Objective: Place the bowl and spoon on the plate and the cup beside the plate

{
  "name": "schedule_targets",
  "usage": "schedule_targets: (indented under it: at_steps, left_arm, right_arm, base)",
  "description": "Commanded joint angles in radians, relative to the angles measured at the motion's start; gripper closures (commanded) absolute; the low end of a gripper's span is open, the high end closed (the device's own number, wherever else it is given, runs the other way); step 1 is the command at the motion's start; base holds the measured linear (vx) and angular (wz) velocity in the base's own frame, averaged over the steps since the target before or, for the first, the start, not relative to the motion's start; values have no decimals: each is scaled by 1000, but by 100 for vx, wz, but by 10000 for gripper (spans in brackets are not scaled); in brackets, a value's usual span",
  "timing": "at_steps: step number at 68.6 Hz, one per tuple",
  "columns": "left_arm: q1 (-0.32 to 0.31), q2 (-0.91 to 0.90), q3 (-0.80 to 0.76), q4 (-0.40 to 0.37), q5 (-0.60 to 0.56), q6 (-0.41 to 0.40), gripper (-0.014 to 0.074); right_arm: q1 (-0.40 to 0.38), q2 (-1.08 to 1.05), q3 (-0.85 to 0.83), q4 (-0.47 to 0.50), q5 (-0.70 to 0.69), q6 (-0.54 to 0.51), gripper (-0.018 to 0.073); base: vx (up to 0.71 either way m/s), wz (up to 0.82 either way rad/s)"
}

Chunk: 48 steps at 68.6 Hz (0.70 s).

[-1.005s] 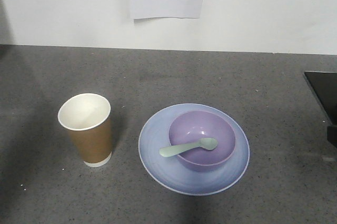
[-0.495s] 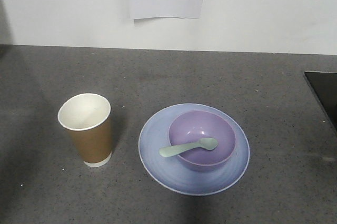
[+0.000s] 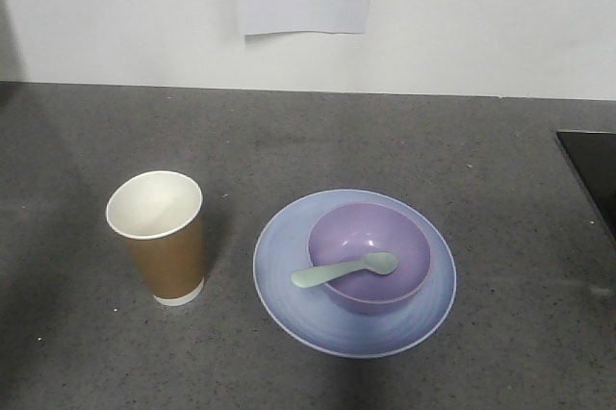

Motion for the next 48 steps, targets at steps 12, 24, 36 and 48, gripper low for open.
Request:
schedule_targets:
  at_steps: [12, 24, 36, 48]
  left_arm:
    - [-5, 5, -23, 7, -63, -8, 604]
    - [-5, 5, -23, 7, -63, -8, 604]
    - [-5, 5, -23, 7, -63, -8, 604]
    - [-5, 5, -23, 7, -63, -8, 604]
  right_arm:
    - [-3, 3, -24, -19, -65, -4, 570]
    - [-3, 3, -24, -19, -65, -4, 570]
    - [-3, 3, -24, -19, -61, -4, 570]
    - [-3, 3, -24, -19, -61, -4, 570]
  base:
    - [0, 0]
    - [0, 0]
    - [0, 0]
    - [0, 0]
